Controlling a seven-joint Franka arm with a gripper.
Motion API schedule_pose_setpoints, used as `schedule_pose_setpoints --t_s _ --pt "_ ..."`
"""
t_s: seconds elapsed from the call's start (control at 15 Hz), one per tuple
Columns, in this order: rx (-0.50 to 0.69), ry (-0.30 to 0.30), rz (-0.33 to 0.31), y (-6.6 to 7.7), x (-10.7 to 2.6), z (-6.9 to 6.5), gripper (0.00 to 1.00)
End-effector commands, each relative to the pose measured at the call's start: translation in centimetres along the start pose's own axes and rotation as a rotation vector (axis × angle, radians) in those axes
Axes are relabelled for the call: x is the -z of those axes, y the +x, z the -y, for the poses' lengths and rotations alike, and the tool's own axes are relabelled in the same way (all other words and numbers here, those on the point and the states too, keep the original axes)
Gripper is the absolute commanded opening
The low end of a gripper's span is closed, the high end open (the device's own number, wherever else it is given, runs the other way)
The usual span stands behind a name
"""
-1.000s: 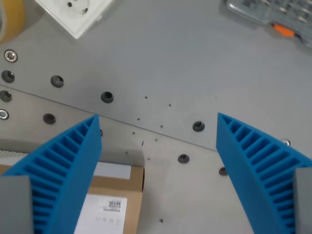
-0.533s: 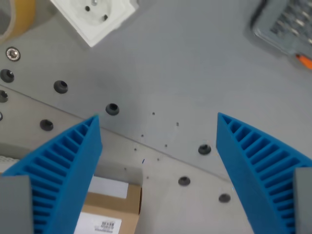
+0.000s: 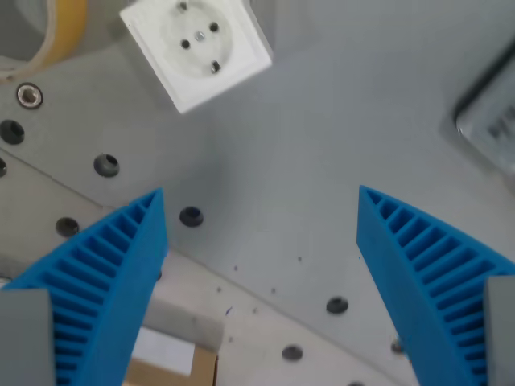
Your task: Move above the white socket
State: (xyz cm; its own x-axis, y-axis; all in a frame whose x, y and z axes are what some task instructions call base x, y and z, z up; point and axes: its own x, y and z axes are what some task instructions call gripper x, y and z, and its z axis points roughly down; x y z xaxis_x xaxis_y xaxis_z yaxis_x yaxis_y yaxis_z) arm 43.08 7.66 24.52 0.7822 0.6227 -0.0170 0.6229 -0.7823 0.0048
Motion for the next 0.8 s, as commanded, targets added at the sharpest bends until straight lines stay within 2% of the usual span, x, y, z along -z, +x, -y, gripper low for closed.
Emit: schedule_pose_setpoints --t_s 0.07,0.47,0.8 --pt "0.273 -0.043 -0.083 0.8 -1.6 0.8 1.0" --pt "0.352 -0.049 -0.081 2.6 -4.3 2.0 1.0" --pt "0.394 -0.05 -0.064 3.9 -6.1 2.6 1.0"
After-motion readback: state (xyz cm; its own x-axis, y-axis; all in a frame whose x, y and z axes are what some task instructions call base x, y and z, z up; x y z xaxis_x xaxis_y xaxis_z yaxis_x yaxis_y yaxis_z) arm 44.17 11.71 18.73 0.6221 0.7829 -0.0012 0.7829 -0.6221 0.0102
